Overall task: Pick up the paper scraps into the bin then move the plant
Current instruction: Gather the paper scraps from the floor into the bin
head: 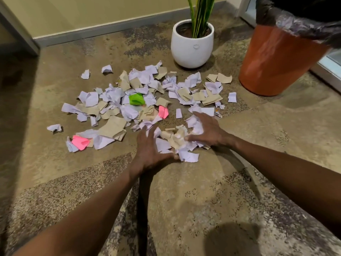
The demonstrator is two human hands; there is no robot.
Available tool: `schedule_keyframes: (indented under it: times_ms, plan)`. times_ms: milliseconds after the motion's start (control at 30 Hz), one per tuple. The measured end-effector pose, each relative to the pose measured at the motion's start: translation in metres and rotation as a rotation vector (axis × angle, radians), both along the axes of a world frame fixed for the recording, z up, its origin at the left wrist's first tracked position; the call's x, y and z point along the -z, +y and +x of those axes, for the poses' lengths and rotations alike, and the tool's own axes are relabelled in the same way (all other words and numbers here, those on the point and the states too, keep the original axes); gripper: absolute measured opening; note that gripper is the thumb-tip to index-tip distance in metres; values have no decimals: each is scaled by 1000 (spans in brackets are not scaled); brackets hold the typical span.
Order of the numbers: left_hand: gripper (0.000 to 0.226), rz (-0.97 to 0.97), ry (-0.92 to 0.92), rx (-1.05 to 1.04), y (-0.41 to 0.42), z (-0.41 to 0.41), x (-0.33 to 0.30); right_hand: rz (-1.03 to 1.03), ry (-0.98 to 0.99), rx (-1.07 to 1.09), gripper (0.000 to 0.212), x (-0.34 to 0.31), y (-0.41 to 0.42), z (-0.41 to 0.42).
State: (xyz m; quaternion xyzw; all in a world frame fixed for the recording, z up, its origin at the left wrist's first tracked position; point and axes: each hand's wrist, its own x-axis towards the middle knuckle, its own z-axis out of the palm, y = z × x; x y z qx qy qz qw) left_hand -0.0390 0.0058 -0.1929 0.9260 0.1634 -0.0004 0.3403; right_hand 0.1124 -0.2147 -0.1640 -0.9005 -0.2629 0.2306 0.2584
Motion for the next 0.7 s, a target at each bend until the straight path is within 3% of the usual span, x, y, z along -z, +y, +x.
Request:
schedule_keyframes:
  times_ms: [67,200,333,533,600,700]
  plan:
    - [146,80,63,137,3,3,4,-160,-2,-190,133,-3,9,-5]
    - [141,319,107,286,2,11,4,-361,-163,-400,137,5,18,-21]
    - [119,422,98,356,-6,24,-3,-306,-370,-407,111,7,19,-29]
    - [64,442,23,369,-13,15,-2,-175,-508,-394,59,14,17,-43]
    - [60,399,7,372,-12,17,-4,-72,-477,-330,43,13,19,-49]
    - [60,287,18,343,-9,21,-9,70,-284,-226,35,7,19,-45]
